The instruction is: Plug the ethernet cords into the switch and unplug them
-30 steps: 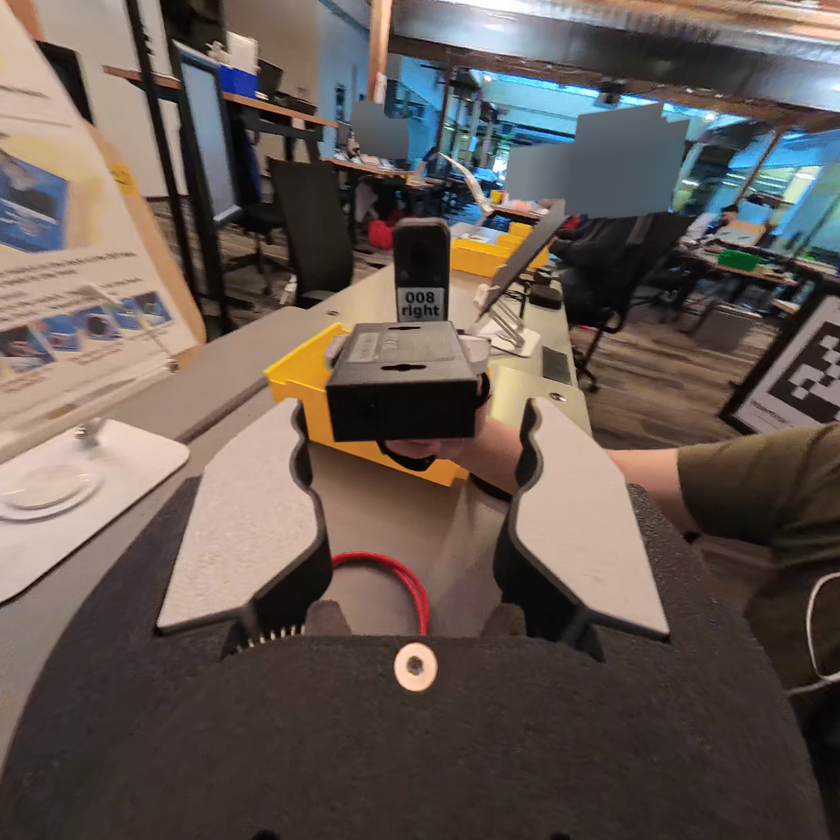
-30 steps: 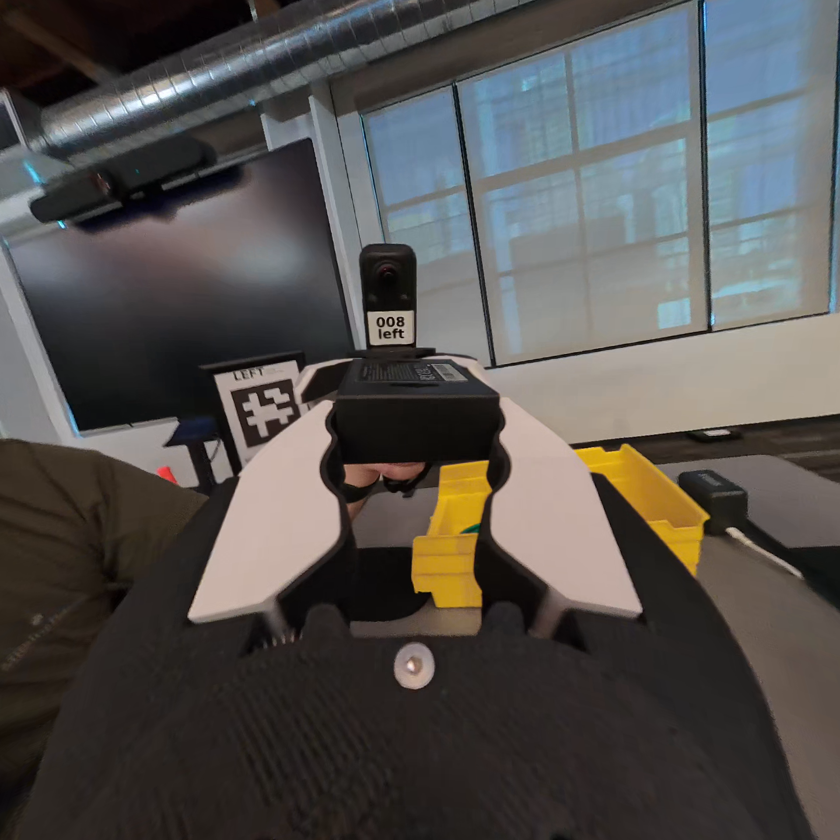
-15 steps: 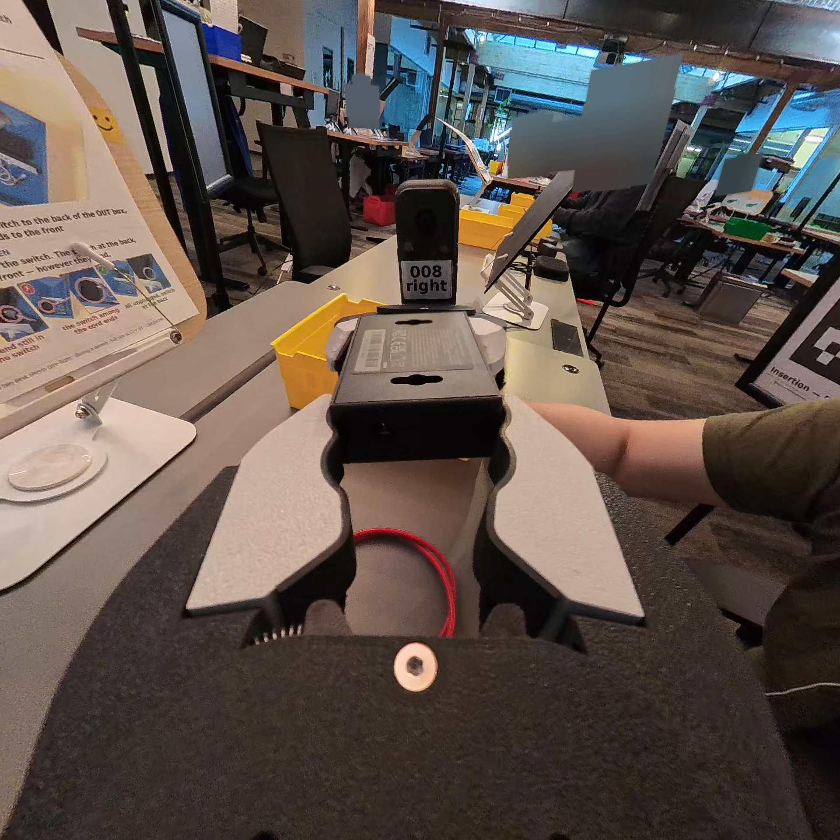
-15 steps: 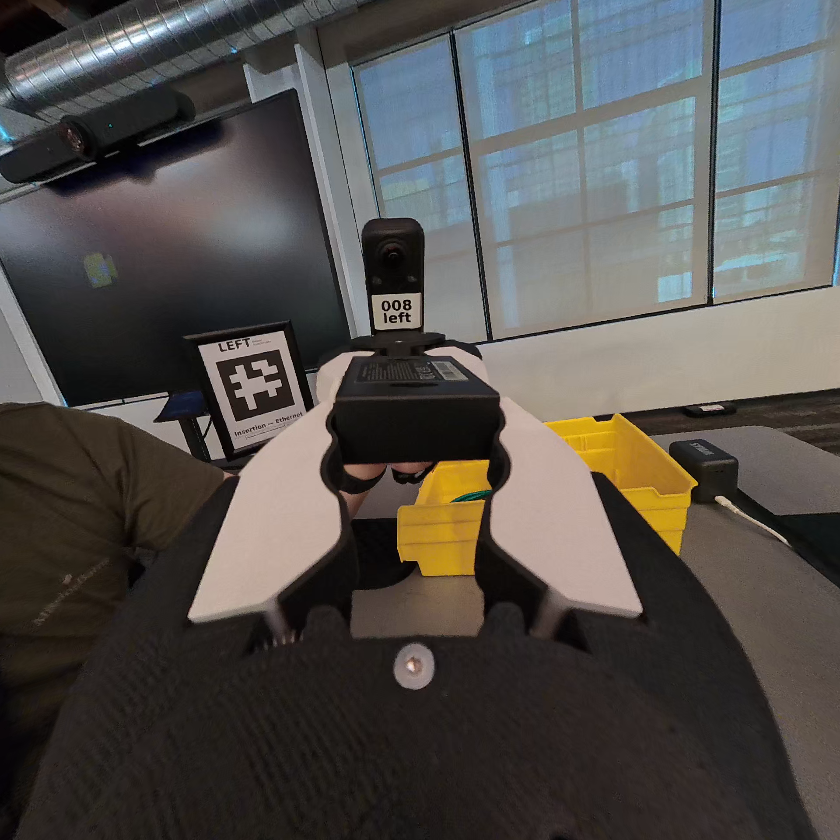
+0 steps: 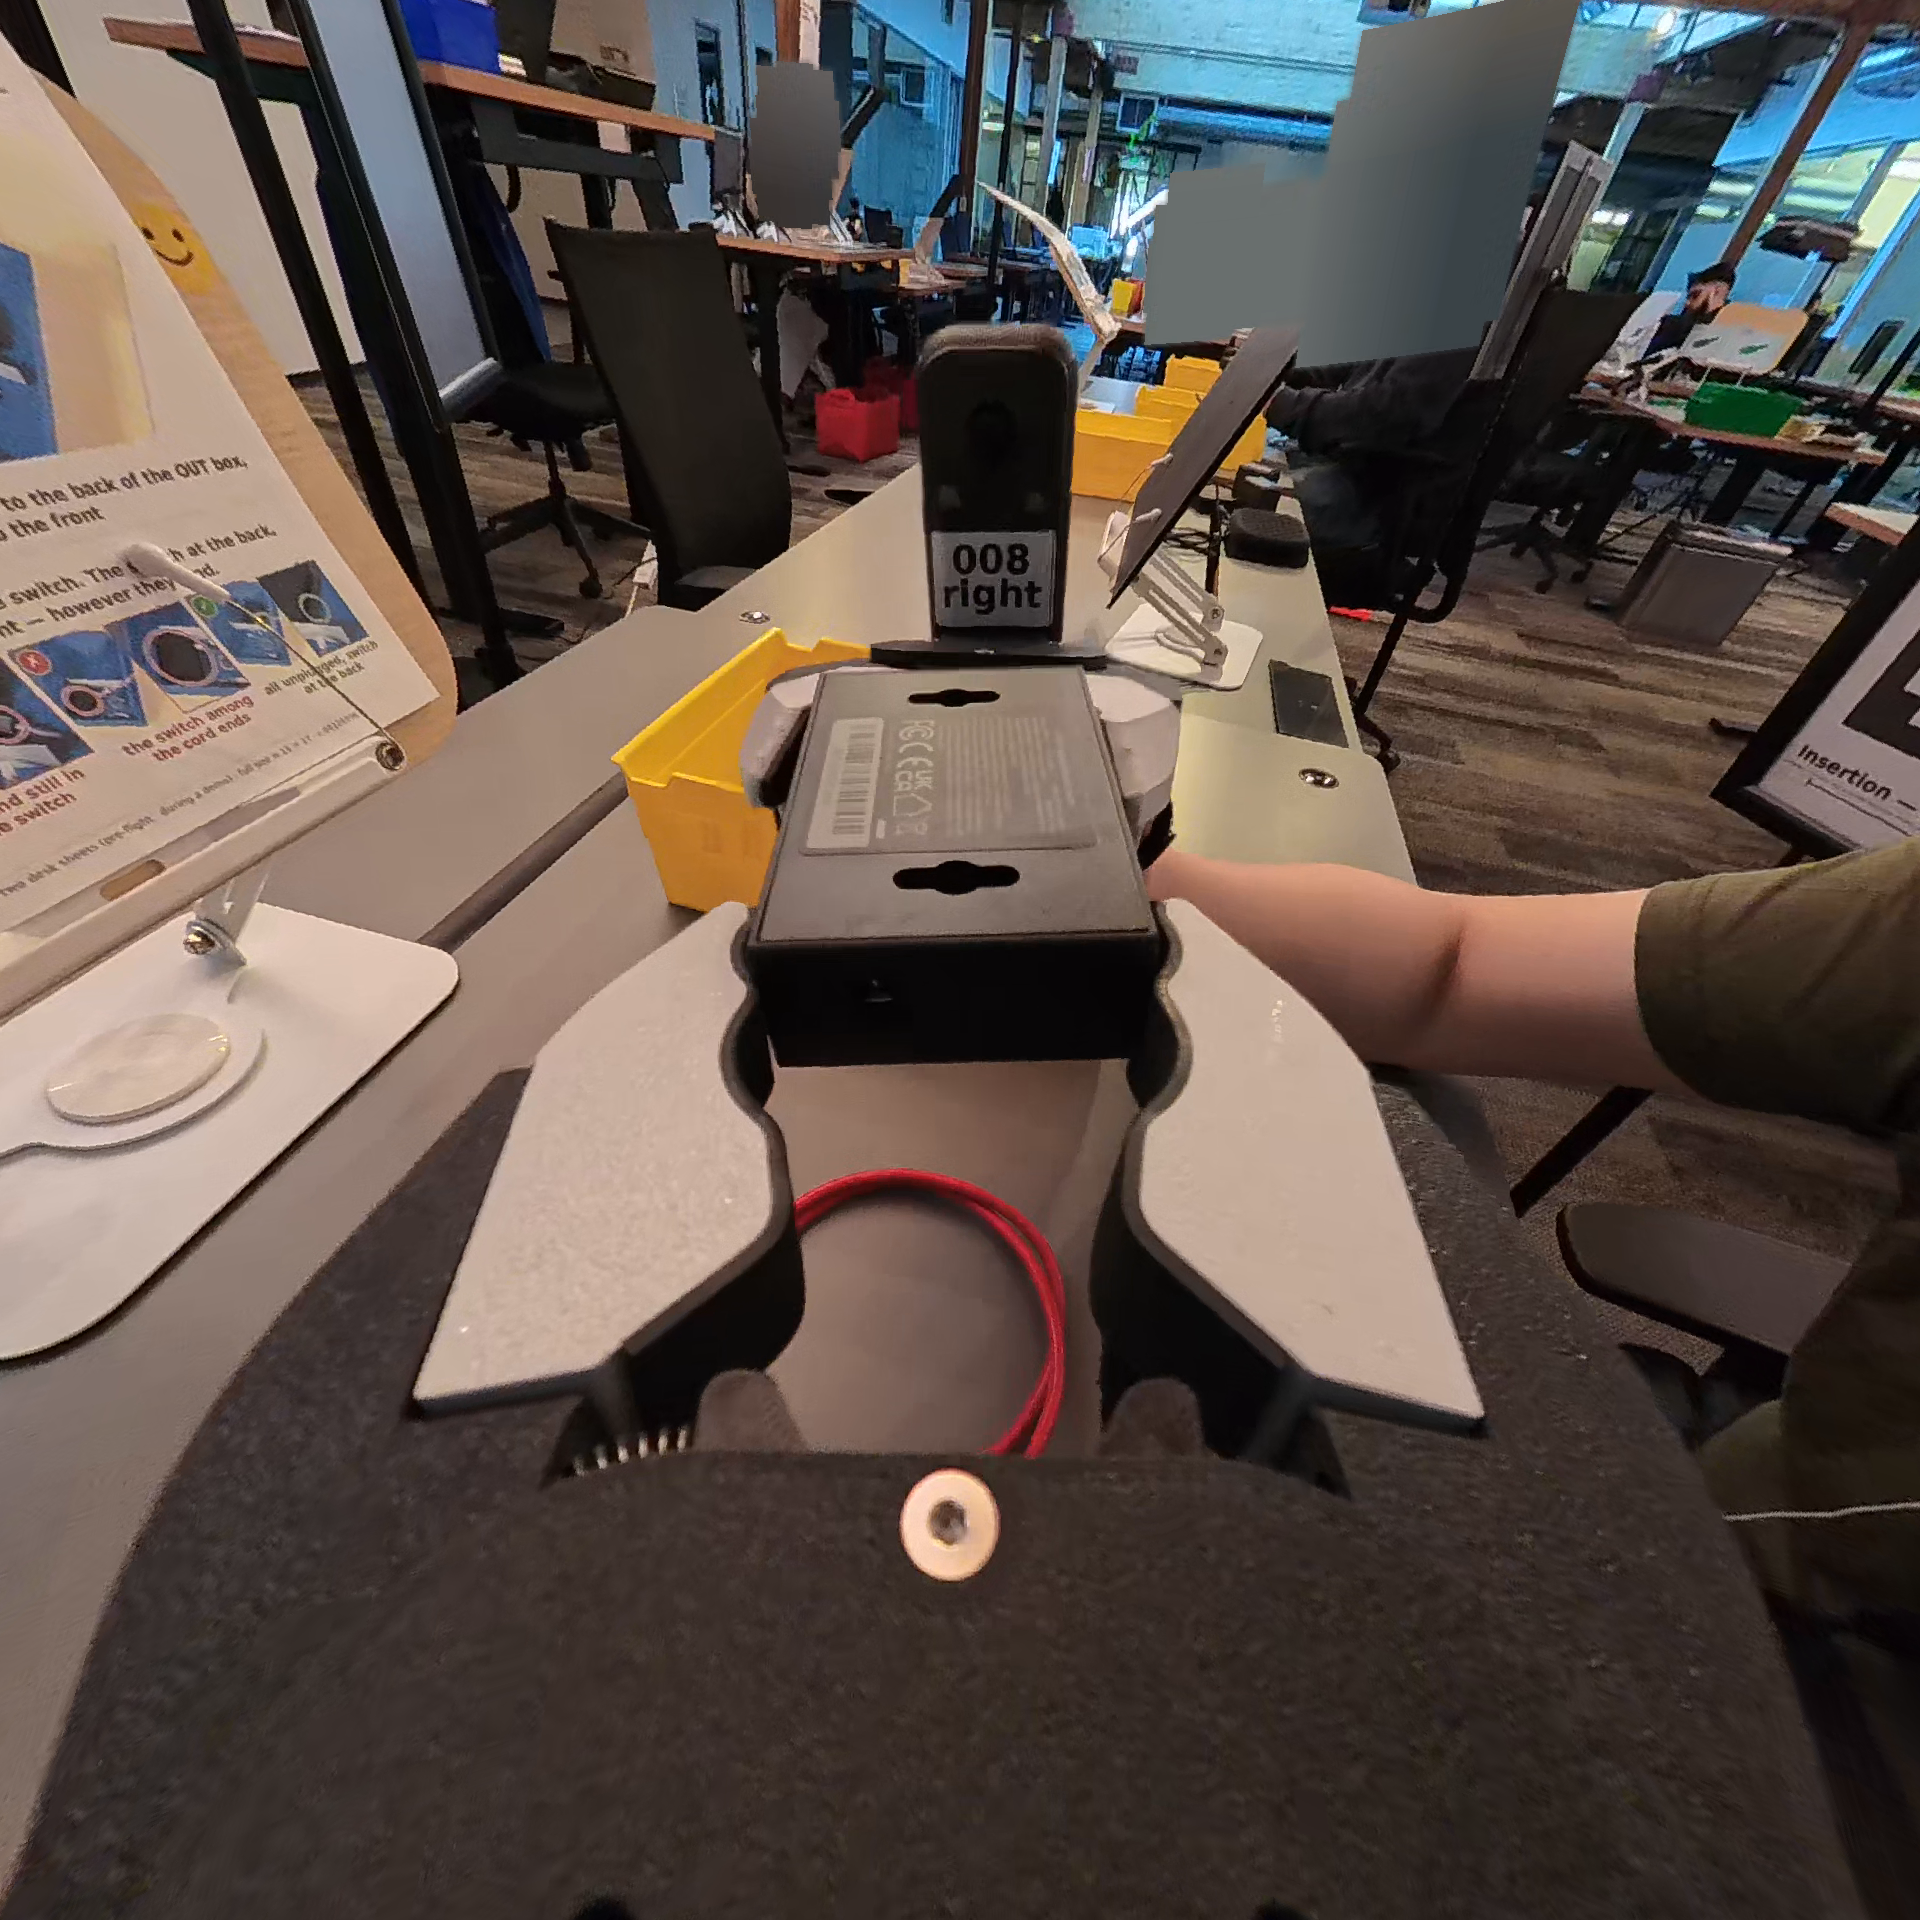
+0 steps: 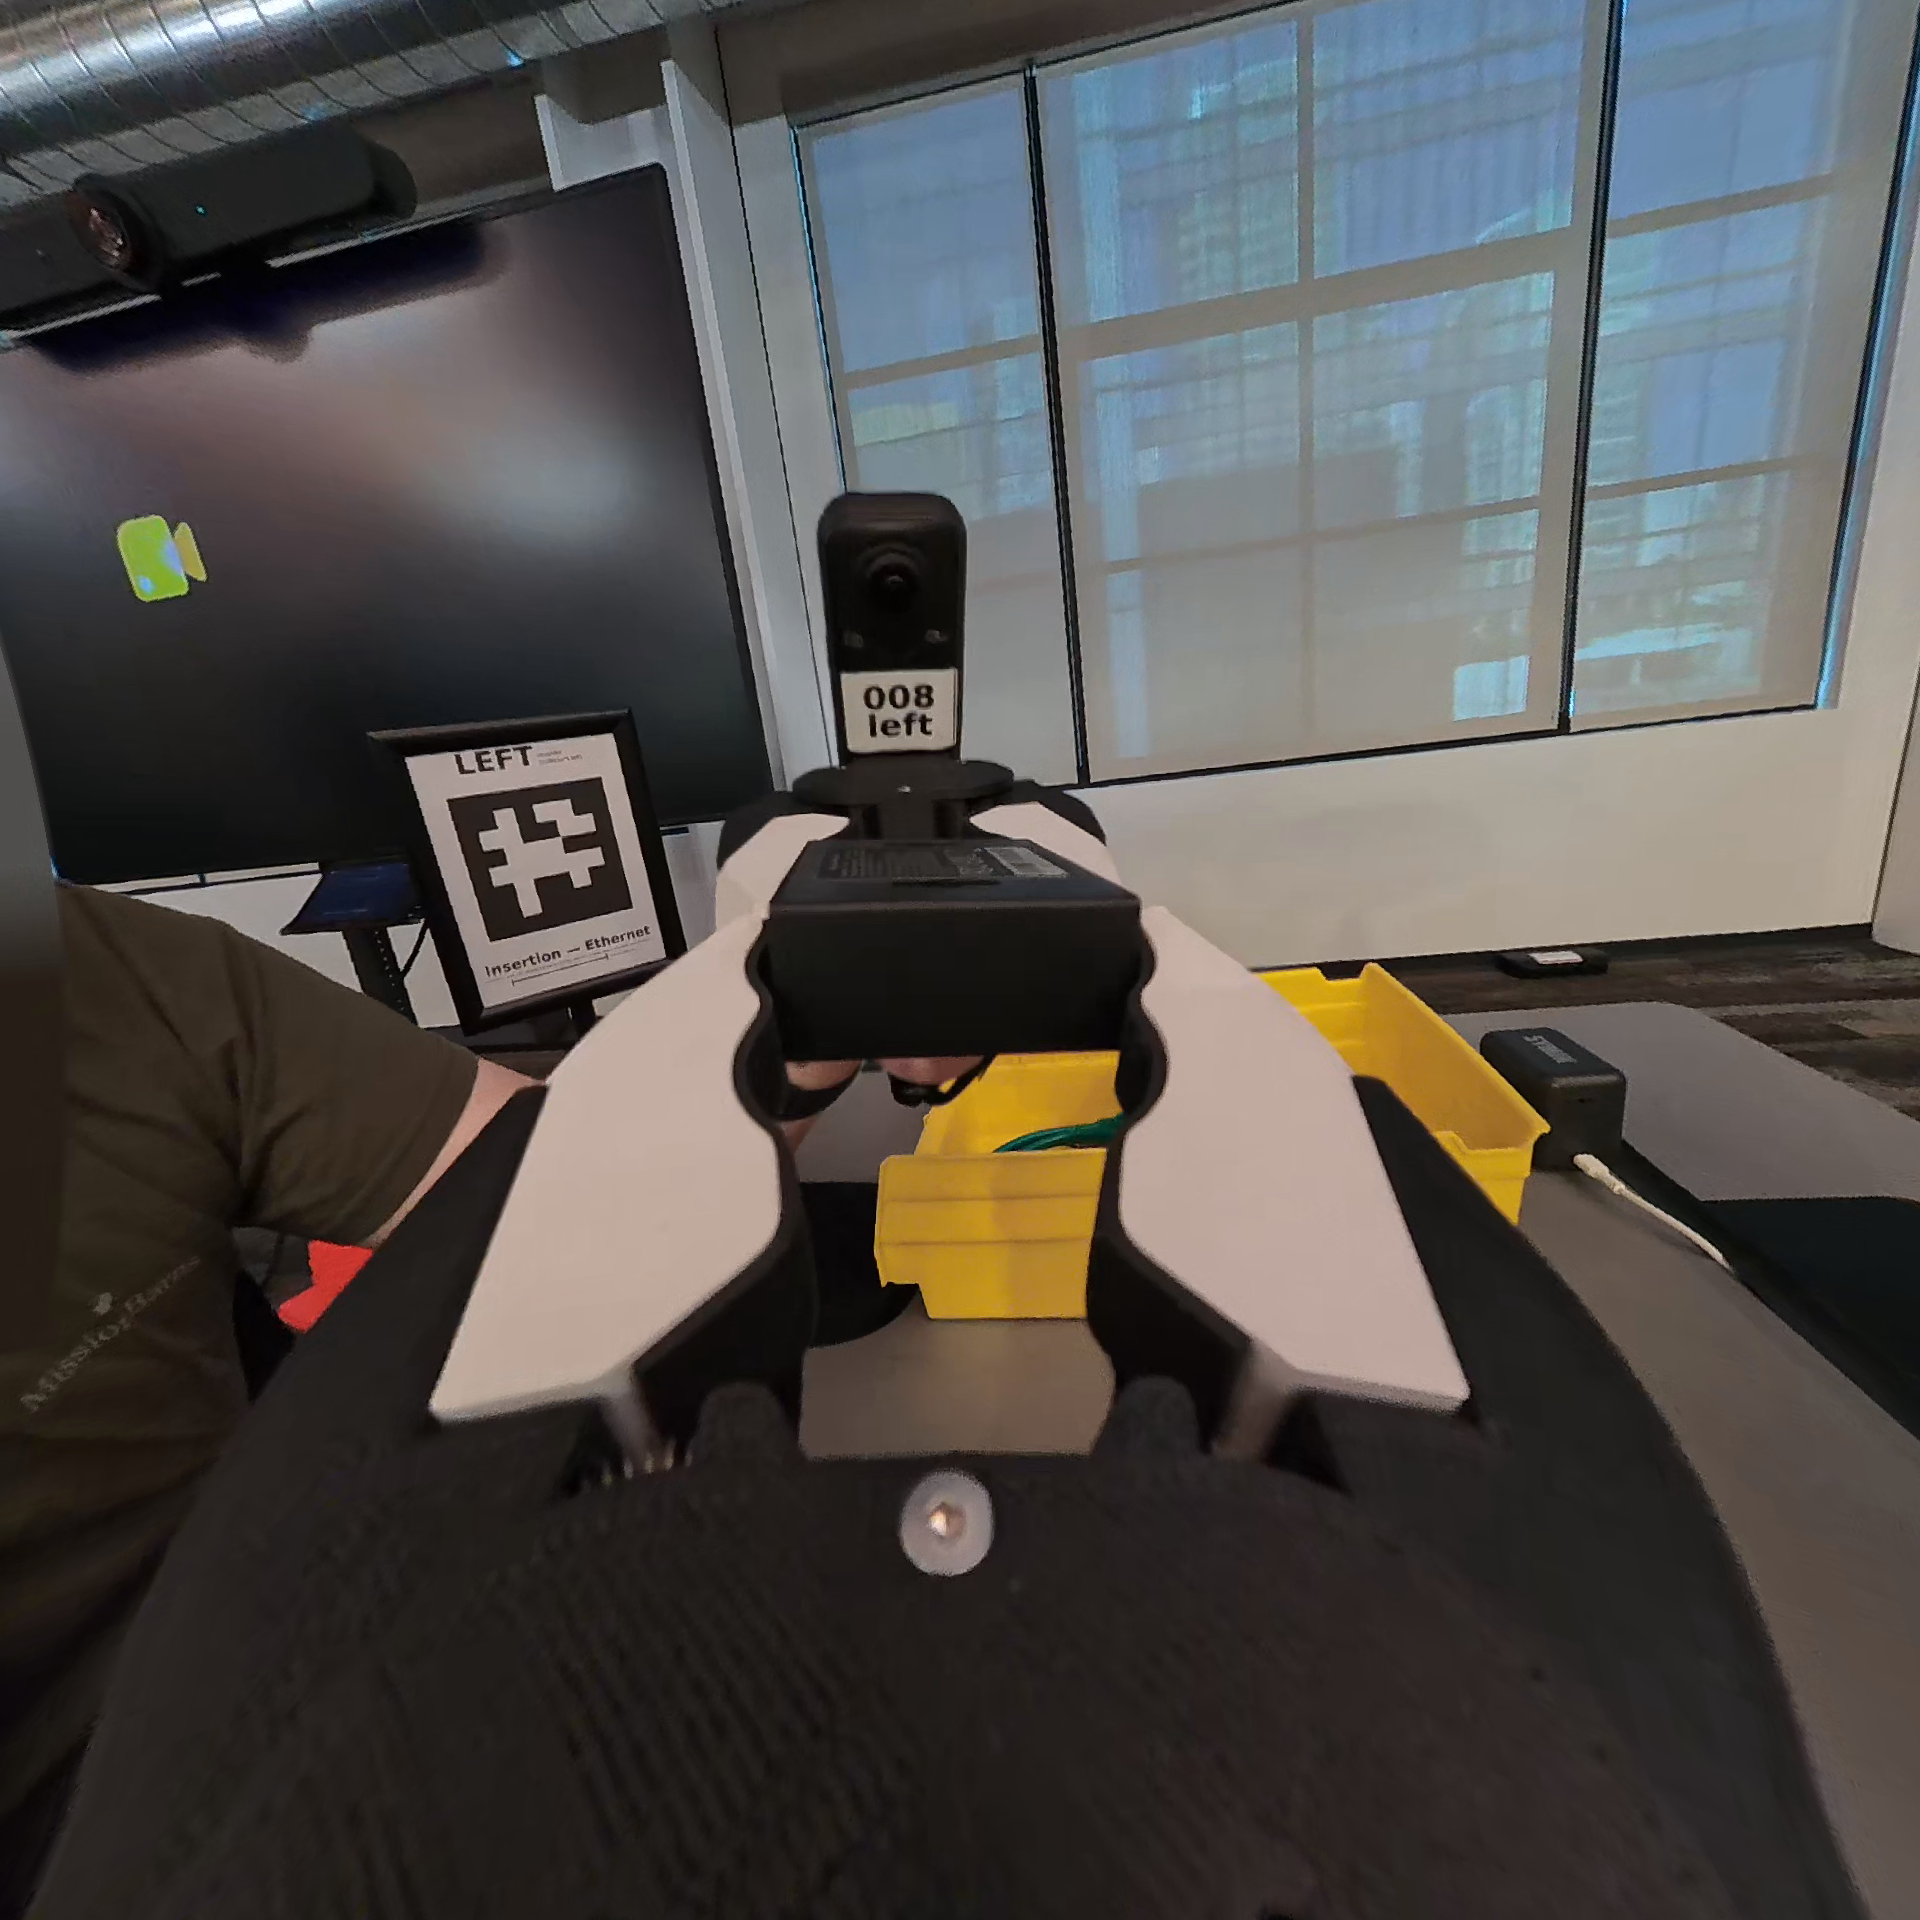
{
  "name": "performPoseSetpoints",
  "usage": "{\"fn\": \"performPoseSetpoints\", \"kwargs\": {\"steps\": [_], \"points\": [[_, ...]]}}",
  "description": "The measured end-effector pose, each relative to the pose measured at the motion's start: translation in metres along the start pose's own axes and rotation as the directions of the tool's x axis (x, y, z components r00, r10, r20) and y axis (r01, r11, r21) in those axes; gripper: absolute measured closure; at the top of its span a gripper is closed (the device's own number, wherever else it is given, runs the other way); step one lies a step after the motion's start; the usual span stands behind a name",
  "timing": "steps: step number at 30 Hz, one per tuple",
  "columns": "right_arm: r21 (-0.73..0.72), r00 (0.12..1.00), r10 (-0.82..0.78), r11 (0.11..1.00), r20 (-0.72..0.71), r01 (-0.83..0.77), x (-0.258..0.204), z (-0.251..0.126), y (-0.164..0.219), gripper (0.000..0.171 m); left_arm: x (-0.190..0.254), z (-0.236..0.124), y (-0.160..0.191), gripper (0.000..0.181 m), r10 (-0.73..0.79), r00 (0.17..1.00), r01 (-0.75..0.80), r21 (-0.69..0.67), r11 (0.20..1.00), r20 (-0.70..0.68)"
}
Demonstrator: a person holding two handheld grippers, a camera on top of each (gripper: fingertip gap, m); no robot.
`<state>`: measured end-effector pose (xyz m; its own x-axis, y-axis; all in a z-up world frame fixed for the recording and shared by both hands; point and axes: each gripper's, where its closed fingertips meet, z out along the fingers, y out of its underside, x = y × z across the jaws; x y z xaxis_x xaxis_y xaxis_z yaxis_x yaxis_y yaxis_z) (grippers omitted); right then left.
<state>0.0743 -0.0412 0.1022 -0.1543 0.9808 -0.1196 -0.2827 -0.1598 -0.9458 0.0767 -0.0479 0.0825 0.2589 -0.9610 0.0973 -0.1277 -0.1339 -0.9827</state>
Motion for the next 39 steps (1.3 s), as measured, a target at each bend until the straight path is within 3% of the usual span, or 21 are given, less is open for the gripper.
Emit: {"fn": "performPoseSetpoints", "kwargs": {"steps": [5,9,10,11,12,15,19,25,29,32,34,36,39], "points": [[0.045,0.999,-0.010,0.999,-0.036,0.012,-0.001,-0.001,-0.014,0.104,0.003,-0.002,-0.014,0.115,-0.074,0.996,0.080,0.111,0.991,-0.053],[0.137,0.995,-0.003,0.990,-0.101,0.017,0.008,-0.013,-0.032,0.104,0.000,-0.023,-0.027,0.117,-0.125,0.989,0.139,0.195,0.971,-0.084],[0.143,0.991,0.010,0.990,-0.133,0.009,0.014,-0.015,-0.032,0.105,-0.005,-0.027,-0.034,0.130,-0.136,0.986,0.155,0.219,0.963,-0.096],[0.141,0.986,0.026,0.990,-0.165,-0.002,0.020,-0.016,-0.031,0.106,0.000,-0.040,-0.043,0.180,-0.123,0.978,0.167,0.282,0.945,-0.166],[0.136,0.984,0.042,0.991,-0.175,-0.019,0.023,-0.015,-0.028,0.107,-0.004,-0.050,-0.051,0.181,-0.161,0.968,0.221,0.359,0.907,-0.192],[0.055,0.984,0.133,0.990,-0.122,-0.127,0.024,-0.002,-0.002,0.113,-0.019,-0.055,-0.042,0.181,-0.232,0.947,0.295,0.316,0.901,-0.222],[-0.218,0.967,0.246,0.942,-0.062,-0.254,0.016,0.017,0.057,0.118,-0.033,-0.046,-0.031,0.181,-0.265,0.955,0.292,0.273,0.917,-0.132],[-0.655,0.997,-0.048,0.751,0.066,0.079,-0.021,0.041,0.165,0.113,-0.051,-0.091,-0.054,0.166,-0.172,0.977,0.121,0.335,0.935,0.129],[-0.779,0.991,-0.129,0.618,0.035,0.108,-0.025,0.056,0.229,0.101,-0.043,-0.123,-0.072,0.162,-0.146,0.975,0.067,0.411,0.909,0.164],[-0.865,0.999,-0.034,0.502,-0.025,-0.004,-0.034,0.052,0.263,0.088,-0.042,-0.134,-0.073,0.161,-0.130,0.973,0.042,0.409,0.912,0.191],[-0.876,0.998,0.034,0.478,-0.056,-0.066,-0.045,0.055,0.278,0.089,-0.043,-0.138,-0.074,0.160,-0.125,0.971,0.034,0.403,0.915,0.202],[-0.900,0.995,-0.084,0.436,-0.049,-0.007,-0.037,0.052,0.290,0.106,-0.044,-0.142,-0.074,0.156,-0.120,0.969,0.025,0.394,0.919,0.218],[-0.910,0.987,-0.136,0.413,-0.086,-0.022,-0.024,0.046,0.283,0.108,-0.037,-0.148,-0.076,0.151,-0.069,0.972,-0.020,0.373,0.927,0.223]]}}
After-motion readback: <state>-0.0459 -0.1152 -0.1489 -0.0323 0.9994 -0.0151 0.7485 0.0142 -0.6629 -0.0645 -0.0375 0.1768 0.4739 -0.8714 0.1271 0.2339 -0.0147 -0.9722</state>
